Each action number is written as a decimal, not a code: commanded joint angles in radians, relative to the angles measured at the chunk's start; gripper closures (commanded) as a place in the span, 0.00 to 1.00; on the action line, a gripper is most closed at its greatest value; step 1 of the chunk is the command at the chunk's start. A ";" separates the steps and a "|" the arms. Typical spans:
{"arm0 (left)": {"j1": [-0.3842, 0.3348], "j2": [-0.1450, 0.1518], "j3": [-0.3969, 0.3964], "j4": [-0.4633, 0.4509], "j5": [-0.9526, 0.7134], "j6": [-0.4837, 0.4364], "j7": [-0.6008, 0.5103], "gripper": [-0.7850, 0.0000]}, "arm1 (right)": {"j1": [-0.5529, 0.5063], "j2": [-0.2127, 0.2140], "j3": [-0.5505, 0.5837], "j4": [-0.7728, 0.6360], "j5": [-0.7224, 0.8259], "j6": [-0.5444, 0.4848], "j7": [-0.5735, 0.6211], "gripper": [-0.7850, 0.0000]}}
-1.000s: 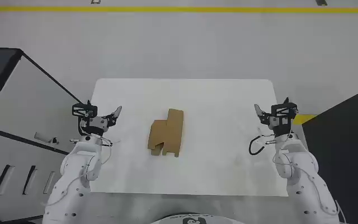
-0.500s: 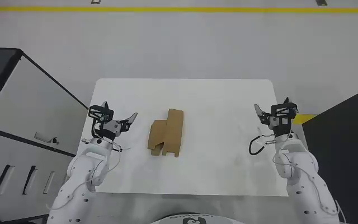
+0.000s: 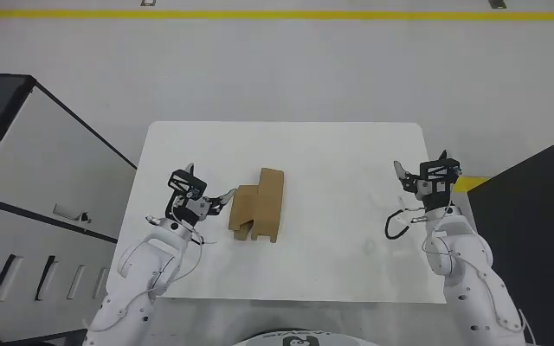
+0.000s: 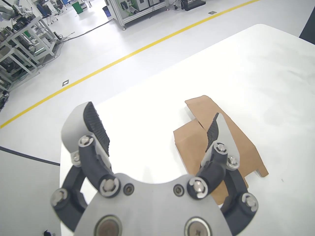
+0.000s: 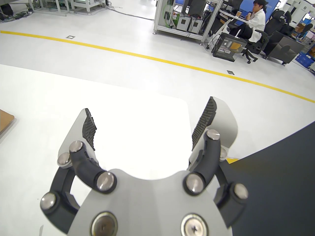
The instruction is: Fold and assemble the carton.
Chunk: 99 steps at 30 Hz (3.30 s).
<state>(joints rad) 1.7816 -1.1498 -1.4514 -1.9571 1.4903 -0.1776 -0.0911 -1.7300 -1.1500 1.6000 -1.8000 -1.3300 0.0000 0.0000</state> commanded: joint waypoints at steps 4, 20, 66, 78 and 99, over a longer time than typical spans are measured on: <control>0.021 0.004 0.045 0.004 0.167 -0.014 0.018 0.00 | 0.000 0.000 0.000 0.000 0.000 0.000 0.000 0.00; 0.053 0.007 0.133 0.038 0.507 0.089 0.046 0.00 | 0.000 0.000 0.000 0.000 0.000 0.000 0.000 0.00; 0.039 -0.009 0.291 0.083 0.991 0.126 -0.150 0.00 | 0.000 0.000 0.000 0.000 0.000 0.000 0.000 0.00; 0.032 -0.018 0.313 0.054 0.944 0.018 -0.265 0.00 | 0.000 0.000 0.000 0.000 0.000 0.000 0.000 0.00; -0.009 -0.037 0.367 0.116 0.980 0.070 -0.327 0.00 | 0.000 0.000 0.000 0.000 0.000 0.000 0.000 0.00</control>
<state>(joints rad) 1.7753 -1.1861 -1.0891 -1.8451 2.4655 -0.1092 -0.4178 -1.7300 -1.1500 1.6000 -1.8000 -1.3300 0.0000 0.0000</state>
